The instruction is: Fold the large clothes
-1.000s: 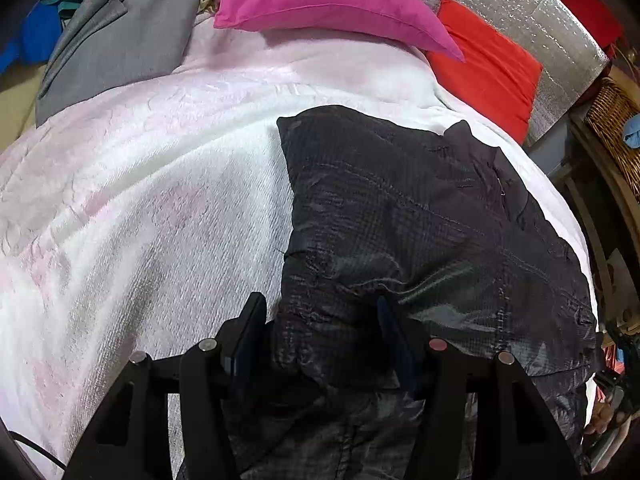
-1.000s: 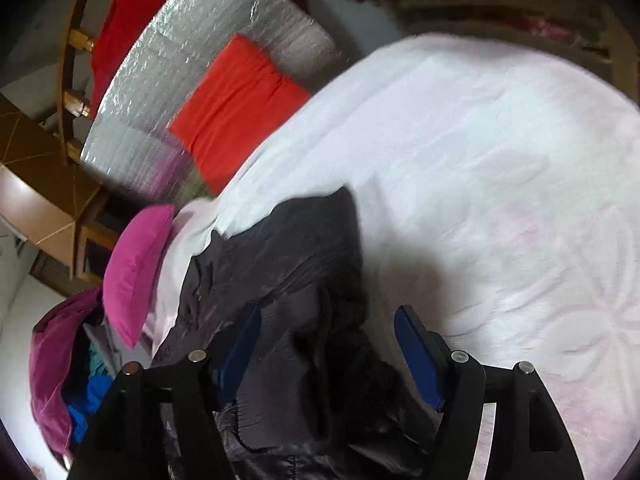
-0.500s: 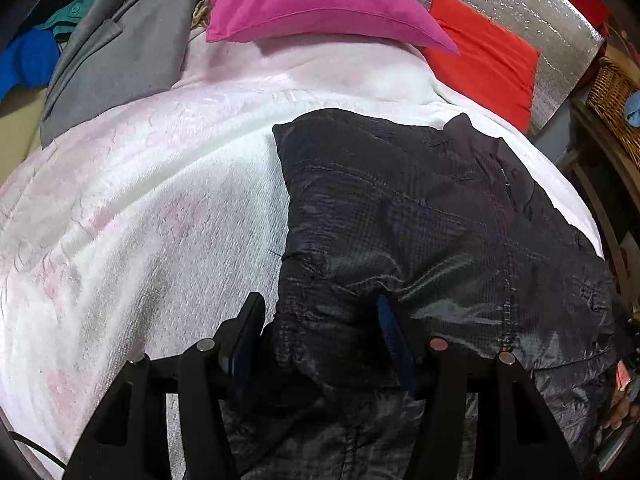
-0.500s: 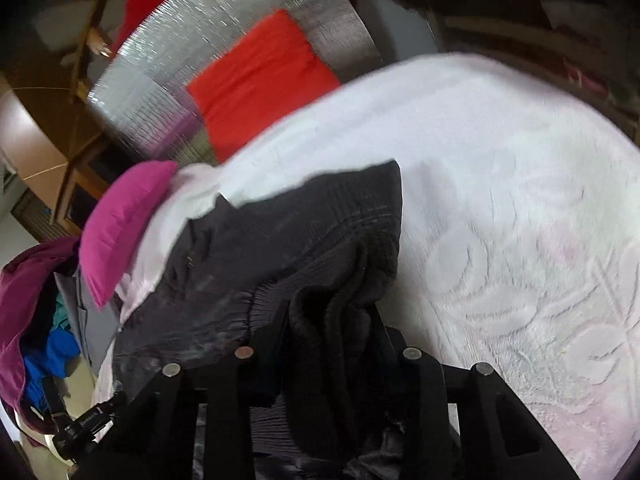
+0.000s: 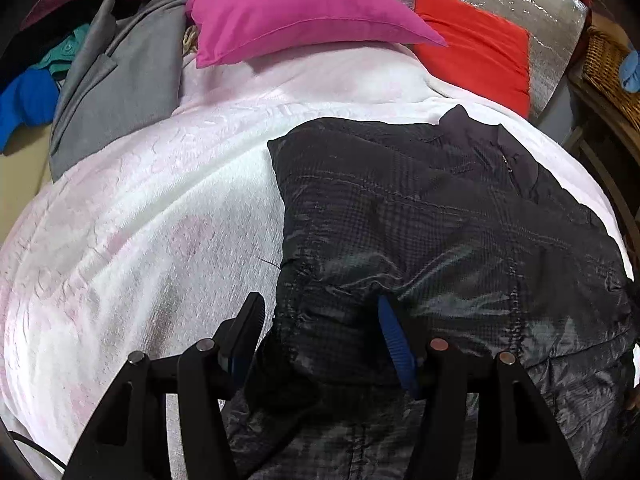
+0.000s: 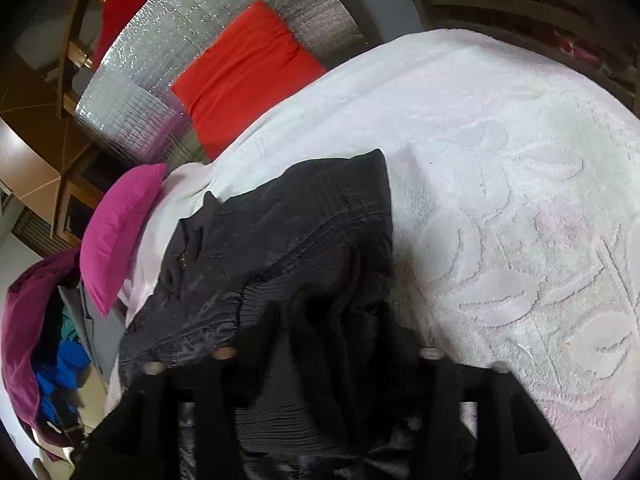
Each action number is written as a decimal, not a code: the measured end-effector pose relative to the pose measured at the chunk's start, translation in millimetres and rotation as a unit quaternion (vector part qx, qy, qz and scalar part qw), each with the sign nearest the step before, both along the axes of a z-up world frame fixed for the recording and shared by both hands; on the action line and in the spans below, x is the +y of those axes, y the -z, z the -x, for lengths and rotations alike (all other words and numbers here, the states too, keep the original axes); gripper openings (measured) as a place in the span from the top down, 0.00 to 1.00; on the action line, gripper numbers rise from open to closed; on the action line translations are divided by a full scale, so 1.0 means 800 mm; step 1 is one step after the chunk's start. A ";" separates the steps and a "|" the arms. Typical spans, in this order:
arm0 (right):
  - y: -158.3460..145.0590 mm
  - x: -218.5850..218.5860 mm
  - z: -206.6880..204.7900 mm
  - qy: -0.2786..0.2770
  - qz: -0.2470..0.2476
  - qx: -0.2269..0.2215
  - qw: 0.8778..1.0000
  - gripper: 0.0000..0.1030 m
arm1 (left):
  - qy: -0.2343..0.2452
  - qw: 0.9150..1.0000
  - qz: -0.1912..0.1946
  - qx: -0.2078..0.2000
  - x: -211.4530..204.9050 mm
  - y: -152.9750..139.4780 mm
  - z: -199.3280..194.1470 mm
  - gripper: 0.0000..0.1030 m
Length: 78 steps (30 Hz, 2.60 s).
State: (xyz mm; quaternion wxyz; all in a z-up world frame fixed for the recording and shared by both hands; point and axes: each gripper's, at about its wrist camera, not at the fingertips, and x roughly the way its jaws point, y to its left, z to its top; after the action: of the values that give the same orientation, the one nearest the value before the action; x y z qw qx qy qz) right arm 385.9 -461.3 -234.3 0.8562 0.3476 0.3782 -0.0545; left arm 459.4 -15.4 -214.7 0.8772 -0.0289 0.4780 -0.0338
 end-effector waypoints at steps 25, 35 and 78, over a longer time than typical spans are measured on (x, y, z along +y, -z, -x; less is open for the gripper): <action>-0.013 0.017 -0.020 -0.007 0.056 -0.018 0.998 0.63 | -0.003 1.000 -0.004 -0.019 0.009 -0.003 -0.003 0.32; 0.001 0.003 -0.011 -0.012 0.001 0.021 1.000 0.42 | -0.006 1.000 -0.001 0.013 0.008 0.005 -0.004 0.32; 0.010 0.084 0.026 -0.064 -0.085 0.010 0.994 0.77 | 0.088 0.996 -0.027 0.008 -0.081 0.003 0.064 0.32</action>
State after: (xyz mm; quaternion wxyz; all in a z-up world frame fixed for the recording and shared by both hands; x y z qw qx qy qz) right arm 365.2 -393.8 -242.3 0.8216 0.3938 0.4111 0.0291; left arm 408.4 -80.5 -216.7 0.8677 0.0362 0.4861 -0.0976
